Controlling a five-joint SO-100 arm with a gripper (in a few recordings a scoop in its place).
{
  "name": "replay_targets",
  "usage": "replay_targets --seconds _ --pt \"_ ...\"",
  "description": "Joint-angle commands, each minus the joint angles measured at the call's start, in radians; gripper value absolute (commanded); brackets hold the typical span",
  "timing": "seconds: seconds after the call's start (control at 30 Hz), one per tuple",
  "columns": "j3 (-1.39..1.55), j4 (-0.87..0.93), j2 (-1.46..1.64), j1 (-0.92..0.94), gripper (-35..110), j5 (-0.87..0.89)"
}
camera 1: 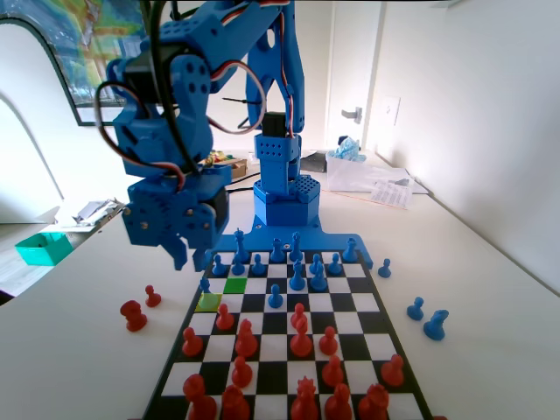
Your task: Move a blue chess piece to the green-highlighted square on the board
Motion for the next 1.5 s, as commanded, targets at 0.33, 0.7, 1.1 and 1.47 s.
replay_targets --seconds 0.33,0.7,1.1,1.47 --pt "-0.063 -0.051 -0.029 -0.006 11 0.008" --pt "-0.003 -0.121 -0.055 -0.018 12 0.017" --pt "0.04 -0.132 -0.064 -0.031 12 0.026" --pt "0.069 -0.135 -0.064 -0.02 12 0.011"
